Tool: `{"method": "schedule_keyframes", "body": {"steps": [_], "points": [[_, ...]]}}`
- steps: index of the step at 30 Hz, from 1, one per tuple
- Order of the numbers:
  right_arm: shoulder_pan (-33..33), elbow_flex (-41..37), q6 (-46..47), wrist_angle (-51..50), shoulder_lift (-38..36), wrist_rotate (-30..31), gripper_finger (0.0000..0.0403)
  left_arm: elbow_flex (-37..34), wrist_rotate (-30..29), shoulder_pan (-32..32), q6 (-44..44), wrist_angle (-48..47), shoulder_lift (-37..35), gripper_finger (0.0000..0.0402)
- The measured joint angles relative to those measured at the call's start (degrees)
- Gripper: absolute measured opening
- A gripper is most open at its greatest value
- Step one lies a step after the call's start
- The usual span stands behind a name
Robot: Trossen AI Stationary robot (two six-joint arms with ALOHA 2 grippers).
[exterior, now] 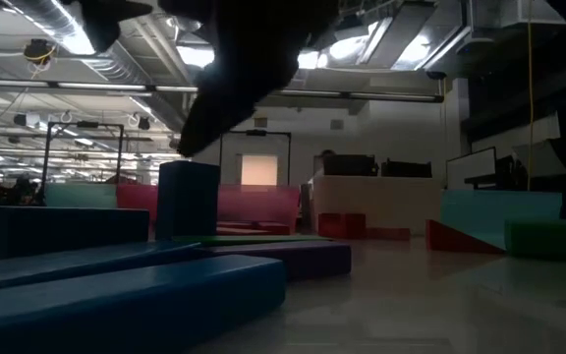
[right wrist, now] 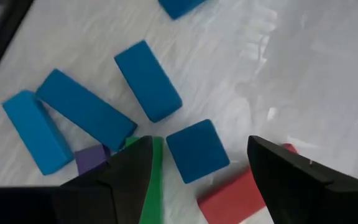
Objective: Sort blocks
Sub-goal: Put the blue block into the left pink bin
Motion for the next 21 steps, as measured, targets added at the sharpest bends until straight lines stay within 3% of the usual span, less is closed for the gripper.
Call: {"method": "schedule_keyframes", "body": {"steps": [10,13,17,21], "points": [[0.0,-0.1,-1.6,0.1,3.3,-0.9,0.0253,0.0,0.0,-7.6,-4.4,-10.5,1.3,0.023],[-0.1,-0.1,-1.6,1.8,3.2,1.8,0.0215,0.0,0.0,-9.2,-5.7,-11.9,2.3,0.023],[-0.7,0.8,-1.6,4.7,3.2,3.7,0.0135,0.0,0.0,-12.0,-8.5,-14.6,3.4,0.023],[-2.2,2.7,-1.5,6.4,3.2,7.7,0.0124,-0.1,0.0,-15.3,-11.8,-18.0,3.8,0.023]]}}
